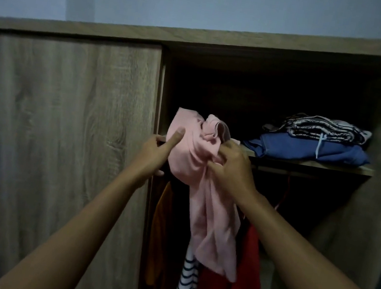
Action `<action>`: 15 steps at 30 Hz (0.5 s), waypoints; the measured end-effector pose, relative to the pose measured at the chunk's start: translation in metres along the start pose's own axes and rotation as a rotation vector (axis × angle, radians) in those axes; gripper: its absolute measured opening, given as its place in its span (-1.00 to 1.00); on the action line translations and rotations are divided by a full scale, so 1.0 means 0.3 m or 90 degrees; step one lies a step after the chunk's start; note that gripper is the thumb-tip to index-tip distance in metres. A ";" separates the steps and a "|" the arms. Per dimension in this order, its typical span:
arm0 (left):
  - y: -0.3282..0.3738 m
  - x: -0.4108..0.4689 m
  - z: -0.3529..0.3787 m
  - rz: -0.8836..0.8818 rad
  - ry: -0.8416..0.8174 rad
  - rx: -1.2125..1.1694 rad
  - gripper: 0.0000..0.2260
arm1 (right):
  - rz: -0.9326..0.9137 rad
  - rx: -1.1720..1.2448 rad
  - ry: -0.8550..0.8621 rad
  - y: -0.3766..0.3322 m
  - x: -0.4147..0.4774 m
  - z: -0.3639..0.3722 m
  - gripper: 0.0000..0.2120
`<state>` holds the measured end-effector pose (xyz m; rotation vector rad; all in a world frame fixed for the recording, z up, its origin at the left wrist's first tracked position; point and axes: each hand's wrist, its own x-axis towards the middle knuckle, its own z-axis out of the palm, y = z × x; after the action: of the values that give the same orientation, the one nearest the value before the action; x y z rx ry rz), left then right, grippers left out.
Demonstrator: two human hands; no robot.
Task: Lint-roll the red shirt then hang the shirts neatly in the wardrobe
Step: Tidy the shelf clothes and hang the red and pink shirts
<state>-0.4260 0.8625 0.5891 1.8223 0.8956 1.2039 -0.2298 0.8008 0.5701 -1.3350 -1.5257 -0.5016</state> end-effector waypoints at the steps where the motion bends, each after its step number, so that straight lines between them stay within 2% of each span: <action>1: 0.005 0.011 0.007 -0.047 -0.035 -0.048 -0.11 | -0.041 -0.012 -0.013 -0.007 -0.026 -0.010 -0.96; 3: 0.016 0.026 0.035 -0.099 -0.070 -0.108 0.04 | -0.129 -0.056 -0.050 -0.019 -0.075 -0.023 -0.90; 4: 0.016 0.030 0.054 -0.106 -0.084 -0.117 0.04 | -0.167 -0.080 -0.068 -0.021 -0.094 -0.026 -0.90; 5: 0.020 0.025 0.074 -0.094 -0.100 -0.113 -0.05 | -0.203 -0.102 -0.083 -0.018 -0.111 -0.028 -0.90; 7: 0.011 0.021 0.105 -0.054 -0.117 -0.085 -0.37 | -0.258 -0.134 -0.121 0.001 -0.130 -0.033 -0.89; 8: -0.003 0.022 0.114 -0.046 -0.109 -0.073 -0.41 | -0.272 -0.137 -0.158 0.009 -0.139 -0.040 -0.87; 9: -0.022 0.025 0.119 -0.043 -0.099 -0.065 -0.35 | -0.274 -0.127 -0.200 0.017 -0.150 -0.050 -0.85; 11: -0.053 0.032 0.126 -0.020 -0.089 -0.073 -0.27 | -0.232 -0.056 -0.267 0.028 -0.177 -0.080 -0.84; 12: -0.063 0.030 0.130 -0.007 -0.091 -0.077 -0.37 | -0.181 -0.004 -0.278 0.030 -0.193 -0.100 -0.79; 14: -0.081 0.024 0.135 0.031 -0.087 -0.073 -0.69 | -0.070 0.113 -0.239 0.043 -0.216 -0.137 -0.75; 15: -0.082 0.014 0.134 0.045 -0.092 -0.075 -0.73 | -0.028 0.146 -0.192 0.058 -0.220 -0.151 -0.79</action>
<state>-0.3903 0.8689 0.5586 1.8326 0.6720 1.1277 -0.2032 0.7368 0.5263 -1.2389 -1.8016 -0.1482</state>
